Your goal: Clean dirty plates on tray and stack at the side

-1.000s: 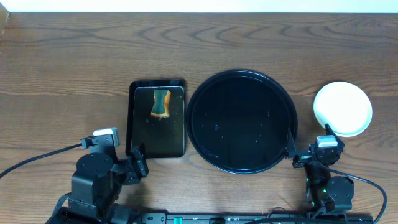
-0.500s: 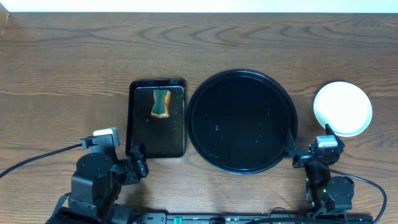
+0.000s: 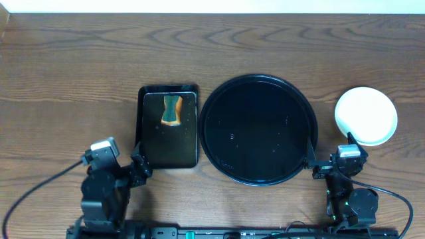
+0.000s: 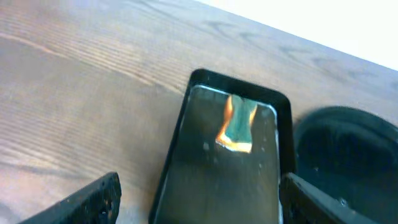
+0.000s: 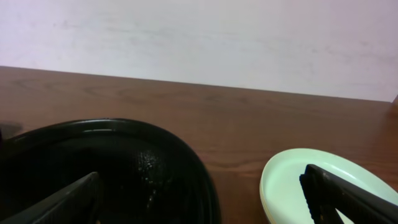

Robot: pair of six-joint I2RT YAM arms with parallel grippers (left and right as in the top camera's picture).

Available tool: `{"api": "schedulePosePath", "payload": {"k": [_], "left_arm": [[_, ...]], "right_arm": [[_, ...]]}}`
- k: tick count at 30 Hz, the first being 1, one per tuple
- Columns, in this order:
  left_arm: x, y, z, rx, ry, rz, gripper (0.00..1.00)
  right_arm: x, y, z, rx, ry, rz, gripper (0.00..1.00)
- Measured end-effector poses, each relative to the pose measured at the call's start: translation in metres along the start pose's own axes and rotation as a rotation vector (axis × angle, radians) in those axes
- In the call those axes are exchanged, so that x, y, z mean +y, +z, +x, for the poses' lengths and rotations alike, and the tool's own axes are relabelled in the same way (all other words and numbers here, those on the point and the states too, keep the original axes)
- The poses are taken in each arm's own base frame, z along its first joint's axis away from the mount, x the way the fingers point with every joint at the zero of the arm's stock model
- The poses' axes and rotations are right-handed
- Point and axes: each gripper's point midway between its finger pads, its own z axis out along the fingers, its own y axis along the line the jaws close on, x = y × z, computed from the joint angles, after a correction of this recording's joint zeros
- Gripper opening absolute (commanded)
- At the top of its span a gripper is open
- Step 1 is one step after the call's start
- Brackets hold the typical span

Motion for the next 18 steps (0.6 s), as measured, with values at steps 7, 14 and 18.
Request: {"api": "schedulePosePath", "payload": {"k": [7,14,18], "left_arm": [[0.004,0.025,-0.001,-0.268,0.024,0.056,0.82],[0.003,0.039,-0.003,-0.408,0.124,0.075,0.82],[0.005,0.046,0.009,-0.37,0.161,0.064,0.82]], "right_arm": [[0.0,0.0,0.0,0.0,0.0,0.0,0.99],[0.0,0.0,0.0,0.0,0.0,0.0,0.99],[0.0,0.0,0.0,0.0,0.0,0.0,0.99]]}}
